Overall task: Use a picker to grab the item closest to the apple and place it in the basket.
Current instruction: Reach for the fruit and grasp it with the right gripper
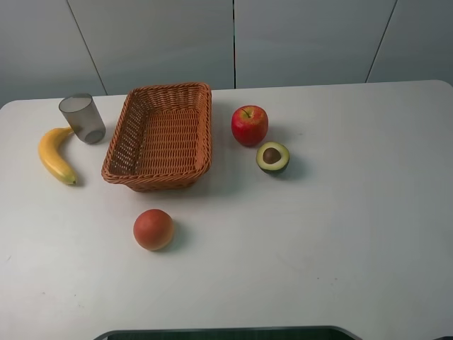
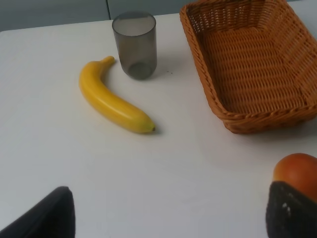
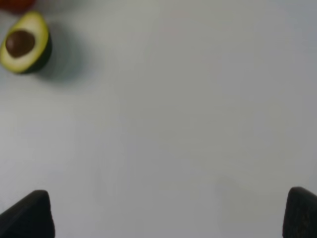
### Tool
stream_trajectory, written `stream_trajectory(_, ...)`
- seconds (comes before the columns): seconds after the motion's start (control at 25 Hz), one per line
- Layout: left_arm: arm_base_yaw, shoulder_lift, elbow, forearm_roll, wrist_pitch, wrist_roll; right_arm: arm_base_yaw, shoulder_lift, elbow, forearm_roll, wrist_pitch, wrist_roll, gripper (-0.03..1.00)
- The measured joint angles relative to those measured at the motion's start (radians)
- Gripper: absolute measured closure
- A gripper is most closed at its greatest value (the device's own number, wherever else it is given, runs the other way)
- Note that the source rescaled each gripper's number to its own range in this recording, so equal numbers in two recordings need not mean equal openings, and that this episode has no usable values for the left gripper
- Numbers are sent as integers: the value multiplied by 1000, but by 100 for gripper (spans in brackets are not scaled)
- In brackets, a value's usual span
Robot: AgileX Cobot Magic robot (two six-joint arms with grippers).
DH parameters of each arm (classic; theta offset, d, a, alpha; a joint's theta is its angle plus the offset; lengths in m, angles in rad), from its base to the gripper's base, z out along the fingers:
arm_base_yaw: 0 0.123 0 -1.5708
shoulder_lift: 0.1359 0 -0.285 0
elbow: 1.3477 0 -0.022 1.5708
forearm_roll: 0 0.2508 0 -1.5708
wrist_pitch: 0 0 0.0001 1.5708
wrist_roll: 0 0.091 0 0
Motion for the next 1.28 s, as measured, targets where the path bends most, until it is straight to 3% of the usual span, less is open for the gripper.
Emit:
stream_trajectory(0.28,0,0,0,0,0,0,132,416,-147,0,-96,-49,-3)
stream_trajectory(0.64,0,0,0,0,0,6,275,859,-368,66,-163,22,-3)
stream_trajectory(1.0,0,0,0,0,0,6,371,1069,-478,75,-219,198,-3)
stream_trajectory(1.28,0,0,0,0,0,4,396,1137,-527,-21,-264,336,-3)
